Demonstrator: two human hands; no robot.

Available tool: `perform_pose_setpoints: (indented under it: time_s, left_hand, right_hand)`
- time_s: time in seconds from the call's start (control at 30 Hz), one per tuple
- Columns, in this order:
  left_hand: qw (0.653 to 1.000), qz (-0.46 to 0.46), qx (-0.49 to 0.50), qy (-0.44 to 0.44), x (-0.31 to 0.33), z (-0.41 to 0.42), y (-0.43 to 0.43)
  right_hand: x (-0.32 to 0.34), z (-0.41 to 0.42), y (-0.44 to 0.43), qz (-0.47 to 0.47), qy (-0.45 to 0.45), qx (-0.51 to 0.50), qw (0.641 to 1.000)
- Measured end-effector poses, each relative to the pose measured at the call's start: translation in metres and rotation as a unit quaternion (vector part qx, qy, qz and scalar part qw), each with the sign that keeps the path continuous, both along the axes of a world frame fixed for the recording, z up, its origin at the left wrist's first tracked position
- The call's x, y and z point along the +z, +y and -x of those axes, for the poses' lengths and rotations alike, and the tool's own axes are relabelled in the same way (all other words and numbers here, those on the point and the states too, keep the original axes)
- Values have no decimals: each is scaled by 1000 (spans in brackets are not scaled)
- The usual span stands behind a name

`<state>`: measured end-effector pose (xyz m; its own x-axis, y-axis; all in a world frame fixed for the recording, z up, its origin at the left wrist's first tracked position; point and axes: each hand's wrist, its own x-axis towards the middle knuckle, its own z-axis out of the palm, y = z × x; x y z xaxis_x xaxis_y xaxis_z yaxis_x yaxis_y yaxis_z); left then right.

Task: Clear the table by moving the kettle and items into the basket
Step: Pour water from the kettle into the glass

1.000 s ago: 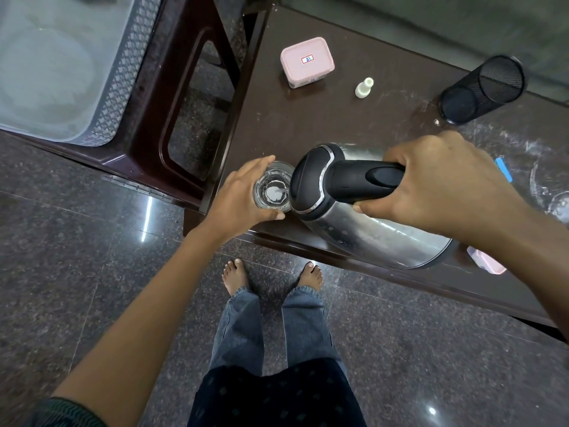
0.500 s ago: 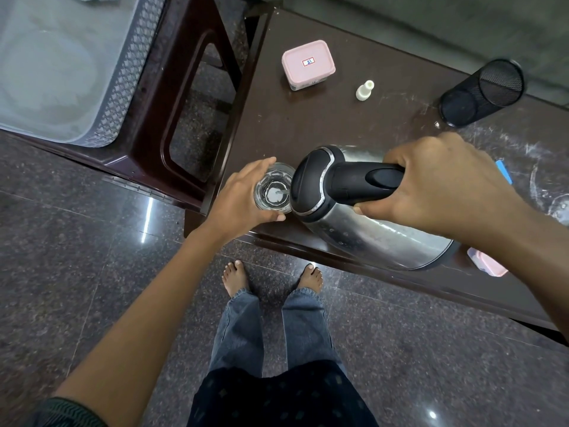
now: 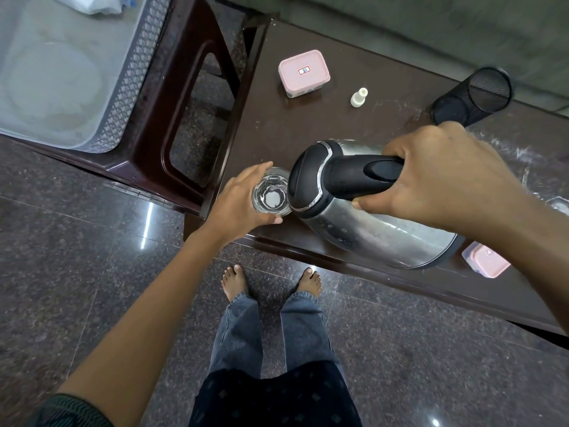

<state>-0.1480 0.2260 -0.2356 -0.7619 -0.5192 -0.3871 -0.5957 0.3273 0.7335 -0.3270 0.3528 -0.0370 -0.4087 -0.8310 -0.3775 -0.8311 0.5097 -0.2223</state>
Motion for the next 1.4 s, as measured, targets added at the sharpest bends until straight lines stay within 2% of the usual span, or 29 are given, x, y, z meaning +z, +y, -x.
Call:
perform_pose_setpoints:
  time_s: [1.4]
  left_hand:
    - [1000, 4, -1, -10, 1, 0, 0]
  right_hand:
    - [16, -2, 0, -21, 7, 1, 1000]
